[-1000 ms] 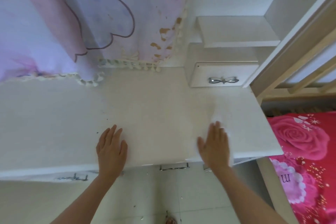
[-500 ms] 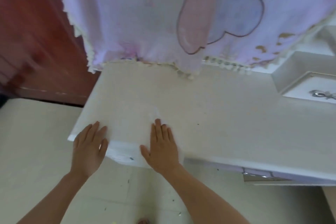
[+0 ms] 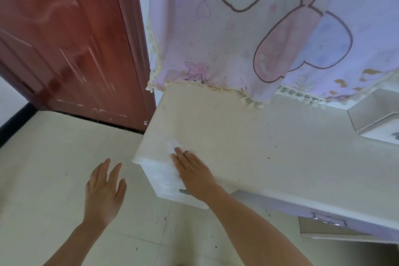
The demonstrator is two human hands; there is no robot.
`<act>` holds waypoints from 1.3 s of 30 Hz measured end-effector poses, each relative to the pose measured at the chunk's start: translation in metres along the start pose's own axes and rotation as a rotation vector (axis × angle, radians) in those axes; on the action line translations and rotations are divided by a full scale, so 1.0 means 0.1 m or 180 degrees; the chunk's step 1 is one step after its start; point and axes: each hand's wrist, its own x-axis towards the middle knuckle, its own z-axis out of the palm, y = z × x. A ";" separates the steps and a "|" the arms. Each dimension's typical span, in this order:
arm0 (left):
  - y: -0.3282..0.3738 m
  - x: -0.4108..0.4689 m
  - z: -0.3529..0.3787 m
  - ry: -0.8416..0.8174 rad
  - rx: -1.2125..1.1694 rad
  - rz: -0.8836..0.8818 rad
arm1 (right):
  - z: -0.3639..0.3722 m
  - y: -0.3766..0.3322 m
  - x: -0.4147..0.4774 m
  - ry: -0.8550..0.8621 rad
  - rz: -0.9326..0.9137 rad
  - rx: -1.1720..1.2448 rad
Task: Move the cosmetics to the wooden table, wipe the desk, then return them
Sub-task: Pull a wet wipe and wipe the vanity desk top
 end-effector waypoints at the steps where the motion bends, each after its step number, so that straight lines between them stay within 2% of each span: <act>1: 0.07 -0.03 0.01 -0.0026 0.0001 0.0061 | 0.04 0.07 -0.12 0.0043 0.0130 0.0058; 8: 0.95 -0.17 0.08 -0.0063 -0.0399 0.0366 | 0.11 0.75 -1.23 0.0096 0.1061 -0.0024; 14: 1.67 -0.56 0.08 0.0006 -0.0608 0.0313 | 0.00 1.27 -2.15 0.0595 0.1857 0.0594; 18: 2.03 -0.99 0.12 0.0146 -0.0479 0.0209 | 0.00 1.81 -2.85 -0.0179 0.2202 0.0788; 24: 2.82 -1.72 0.16 0.0333 -0.0572 -0.0014 | -0.17 2.51 -3.83 -0.0392 0.2771 0.1122; 26: 3.00 -1.93 0.11 0.0376 -0.0620 -0.0058 | -0.28 2.61 -4.03 -0.0287 0.2723 0.1271; 31: 3.07 -2.23 -0.21 0.0603 -0.0556 -0.0242 | -0.74 2.56 -3.96 0.0082 0.2121 0.1424; 39: 2.69 -2.87 -1.12 0.1134 -0.0323 -0.0961 | -1.62 1.61 -3.33 0.0298 0.0683 0.2135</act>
